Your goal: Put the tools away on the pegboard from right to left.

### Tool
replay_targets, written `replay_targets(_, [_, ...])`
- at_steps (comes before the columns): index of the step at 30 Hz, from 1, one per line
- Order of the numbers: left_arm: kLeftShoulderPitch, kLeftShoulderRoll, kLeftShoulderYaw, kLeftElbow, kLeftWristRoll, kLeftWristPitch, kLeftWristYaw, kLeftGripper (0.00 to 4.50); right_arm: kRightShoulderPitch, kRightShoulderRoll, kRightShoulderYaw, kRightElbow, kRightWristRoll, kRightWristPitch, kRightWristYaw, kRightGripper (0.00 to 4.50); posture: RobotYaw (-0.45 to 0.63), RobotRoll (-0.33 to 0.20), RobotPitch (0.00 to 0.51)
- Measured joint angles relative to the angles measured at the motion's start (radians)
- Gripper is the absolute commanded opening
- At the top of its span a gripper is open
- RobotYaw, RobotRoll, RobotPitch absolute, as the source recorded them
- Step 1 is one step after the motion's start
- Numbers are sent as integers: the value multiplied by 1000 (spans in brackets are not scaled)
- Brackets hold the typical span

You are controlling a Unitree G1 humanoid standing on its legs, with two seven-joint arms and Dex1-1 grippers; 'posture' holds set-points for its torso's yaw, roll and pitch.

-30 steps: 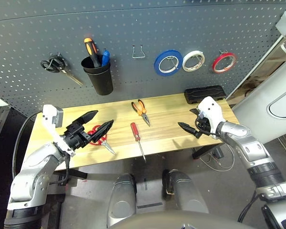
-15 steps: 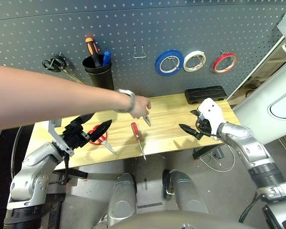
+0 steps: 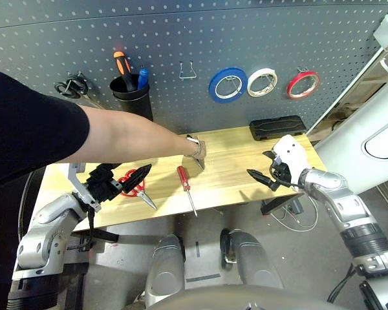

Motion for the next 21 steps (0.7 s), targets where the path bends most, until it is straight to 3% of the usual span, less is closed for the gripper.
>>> replay_targets(12, [22, 0, 11, 39, 1, -55, -46, 4500, 10, -27, 0, 0, -8, 10, 11, 4477, 4, 0, 111])
replay_targets(21, [-13, -14, -19, 41, 21, -54, -18, 4500, 36, -23, 4, -60, -21, 122, -11, 4477, -2, 0, 124])
